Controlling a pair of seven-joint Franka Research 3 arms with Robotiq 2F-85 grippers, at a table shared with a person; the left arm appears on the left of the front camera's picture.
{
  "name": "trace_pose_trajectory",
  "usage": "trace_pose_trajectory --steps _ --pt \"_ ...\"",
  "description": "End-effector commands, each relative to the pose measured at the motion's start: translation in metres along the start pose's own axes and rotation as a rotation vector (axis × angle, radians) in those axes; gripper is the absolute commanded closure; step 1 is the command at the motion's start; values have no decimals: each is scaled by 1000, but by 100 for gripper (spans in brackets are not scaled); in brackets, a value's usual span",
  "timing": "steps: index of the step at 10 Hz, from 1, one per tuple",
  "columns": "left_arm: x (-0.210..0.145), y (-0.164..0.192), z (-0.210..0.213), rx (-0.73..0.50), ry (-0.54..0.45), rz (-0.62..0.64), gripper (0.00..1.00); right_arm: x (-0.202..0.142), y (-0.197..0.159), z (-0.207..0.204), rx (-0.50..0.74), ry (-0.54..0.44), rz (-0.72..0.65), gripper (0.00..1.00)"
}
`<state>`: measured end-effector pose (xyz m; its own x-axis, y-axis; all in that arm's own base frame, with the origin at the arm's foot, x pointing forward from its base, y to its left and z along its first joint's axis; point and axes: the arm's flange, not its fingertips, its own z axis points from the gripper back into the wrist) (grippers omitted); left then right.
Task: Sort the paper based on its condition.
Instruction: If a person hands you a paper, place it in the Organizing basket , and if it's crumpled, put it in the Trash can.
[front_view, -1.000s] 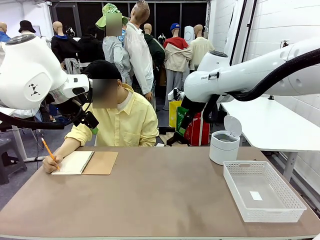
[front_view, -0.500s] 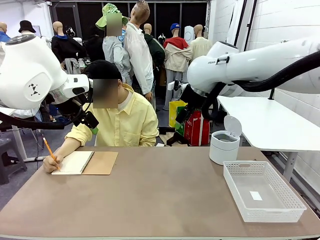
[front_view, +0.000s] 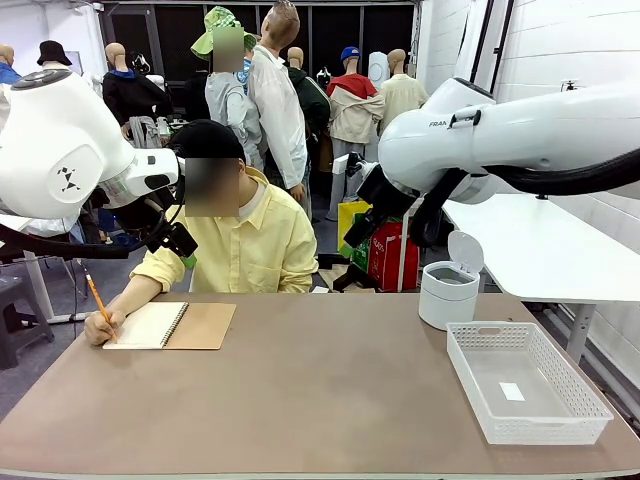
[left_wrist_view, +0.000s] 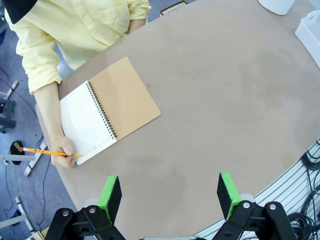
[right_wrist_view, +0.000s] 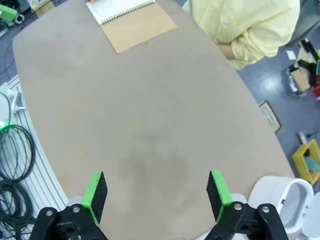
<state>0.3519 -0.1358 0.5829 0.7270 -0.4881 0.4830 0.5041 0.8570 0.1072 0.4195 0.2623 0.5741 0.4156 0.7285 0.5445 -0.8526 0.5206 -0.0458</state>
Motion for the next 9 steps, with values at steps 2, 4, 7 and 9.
trace_pose_trajectory --steps 2,4,7,9 --pt "0 1 0 -2 -6 0 0 -13 5 -2 7 -14 -6 0" --pt "0 1 0 -2 -6 0 0 -4 4 -1 5 -1 3 0" --pt "0 1 0 -2 -6 0 0 -4 4 -1 5 -1 3 0" --pt "0 1 0 -2 -6 0 0 -4 4 -1 5 -1 3 0"
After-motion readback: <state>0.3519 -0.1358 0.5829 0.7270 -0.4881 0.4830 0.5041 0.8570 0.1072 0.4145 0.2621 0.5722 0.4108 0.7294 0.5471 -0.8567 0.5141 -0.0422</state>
